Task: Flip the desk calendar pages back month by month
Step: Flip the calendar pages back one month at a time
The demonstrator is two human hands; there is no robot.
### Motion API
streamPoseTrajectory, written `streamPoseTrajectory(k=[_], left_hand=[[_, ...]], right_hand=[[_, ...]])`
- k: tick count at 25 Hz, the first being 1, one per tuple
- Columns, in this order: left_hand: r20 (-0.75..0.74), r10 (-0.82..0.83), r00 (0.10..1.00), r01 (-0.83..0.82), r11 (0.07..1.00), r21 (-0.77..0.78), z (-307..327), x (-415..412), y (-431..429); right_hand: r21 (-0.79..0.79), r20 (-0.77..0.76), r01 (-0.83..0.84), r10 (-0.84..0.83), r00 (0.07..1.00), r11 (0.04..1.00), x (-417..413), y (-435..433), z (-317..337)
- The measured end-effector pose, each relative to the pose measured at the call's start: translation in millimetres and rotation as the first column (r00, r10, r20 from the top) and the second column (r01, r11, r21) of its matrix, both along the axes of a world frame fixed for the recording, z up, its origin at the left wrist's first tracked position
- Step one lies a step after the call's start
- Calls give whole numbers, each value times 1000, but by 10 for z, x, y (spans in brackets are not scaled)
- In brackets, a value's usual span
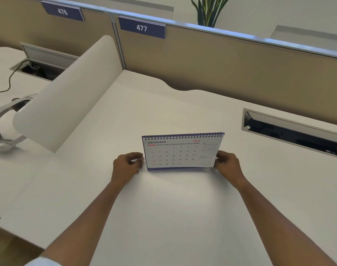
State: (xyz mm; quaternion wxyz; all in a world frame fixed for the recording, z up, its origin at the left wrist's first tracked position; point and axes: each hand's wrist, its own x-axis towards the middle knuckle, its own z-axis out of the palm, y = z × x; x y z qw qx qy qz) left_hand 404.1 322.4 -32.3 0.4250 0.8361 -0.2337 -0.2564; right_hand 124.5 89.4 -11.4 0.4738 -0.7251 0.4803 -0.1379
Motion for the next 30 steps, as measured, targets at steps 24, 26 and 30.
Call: streamPoseTrajectory(k=[24,26,30], left_hand=[[-273,373,887,-432,879,-203,325,-1028,230],[-314,358,879,-432,878,-207,327,-1023,272],[-377,333,864,-430,877,-212,376,-1008,314]], right_hand=[[275,311,441,-513,800,854,-175,834,148],[292,330,444,-525,785,847,-189,864,187],[217,306,471,-518,799,855,-217,912,216]])
